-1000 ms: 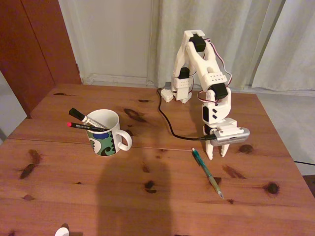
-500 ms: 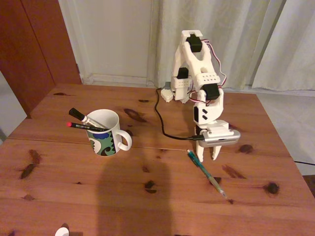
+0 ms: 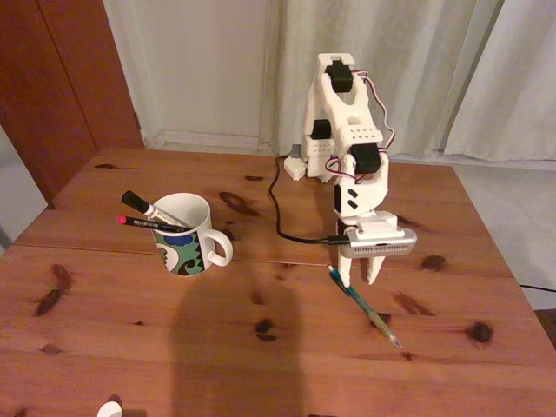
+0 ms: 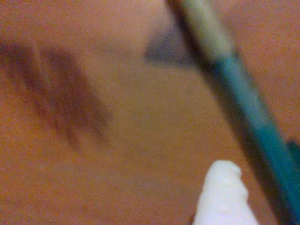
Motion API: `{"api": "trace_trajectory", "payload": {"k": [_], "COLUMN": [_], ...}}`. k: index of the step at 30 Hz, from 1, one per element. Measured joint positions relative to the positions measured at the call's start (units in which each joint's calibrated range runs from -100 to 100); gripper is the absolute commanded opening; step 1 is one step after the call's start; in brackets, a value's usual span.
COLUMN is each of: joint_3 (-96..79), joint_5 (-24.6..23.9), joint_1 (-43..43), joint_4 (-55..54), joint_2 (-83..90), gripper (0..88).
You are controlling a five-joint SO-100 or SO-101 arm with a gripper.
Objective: Clean up the desk and place the pens and markers into the cup
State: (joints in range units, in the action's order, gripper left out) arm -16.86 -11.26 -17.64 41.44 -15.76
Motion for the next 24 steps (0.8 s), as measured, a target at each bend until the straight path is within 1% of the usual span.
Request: {"api": "trace_trajectory", "payload": {"k": [4, 24], "joint_3": [0.0, 0.0], "joint_5": [0.05, 1.12], "joint_1": [0.0, 0.15], "joint_4": [1.33, 1.33], "joint_2": [0.0, -0.08], "gripper": [15.8, 15.8]}}
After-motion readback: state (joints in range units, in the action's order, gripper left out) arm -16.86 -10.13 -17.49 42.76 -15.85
